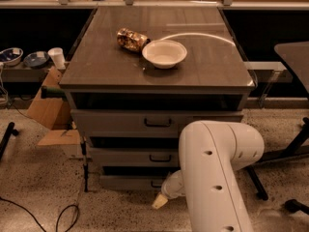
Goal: Open bottom drawer
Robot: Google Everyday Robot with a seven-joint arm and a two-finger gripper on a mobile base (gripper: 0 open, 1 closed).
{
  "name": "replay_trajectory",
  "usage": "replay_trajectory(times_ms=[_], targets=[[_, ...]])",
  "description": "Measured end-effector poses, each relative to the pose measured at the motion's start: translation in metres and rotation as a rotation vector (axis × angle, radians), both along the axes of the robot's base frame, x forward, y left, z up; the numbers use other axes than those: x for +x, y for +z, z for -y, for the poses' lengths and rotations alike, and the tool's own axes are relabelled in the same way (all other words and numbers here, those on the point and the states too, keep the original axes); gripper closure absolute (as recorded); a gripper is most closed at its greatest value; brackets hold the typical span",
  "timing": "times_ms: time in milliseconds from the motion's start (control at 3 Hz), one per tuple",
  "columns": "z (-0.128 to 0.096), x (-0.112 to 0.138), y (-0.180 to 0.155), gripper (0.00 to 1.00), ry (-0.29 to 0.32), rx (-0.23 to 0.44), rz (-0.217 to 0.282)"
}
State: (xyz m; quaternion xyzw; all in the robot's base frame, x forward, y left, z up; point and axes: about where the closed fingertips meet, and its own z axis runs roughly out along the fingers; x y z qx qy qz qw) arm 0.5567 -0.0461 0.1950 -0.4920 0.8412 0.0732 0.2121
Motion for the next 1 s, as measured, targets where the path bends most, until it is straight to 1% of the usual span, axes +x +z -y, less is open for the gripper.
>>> replay_trajectory(times_ms=[333, 667, 1000], targets=[[0.000, 0.005, -0.005, 0.00, -0.045, 0.006, 0.011], [-0.007, 0.012, -0.006, 0.00, -0.066, 0.018, 0.023], [-0.015, 0.016, -0.008, 0.00, -0.060, 0.027, 0.023]])
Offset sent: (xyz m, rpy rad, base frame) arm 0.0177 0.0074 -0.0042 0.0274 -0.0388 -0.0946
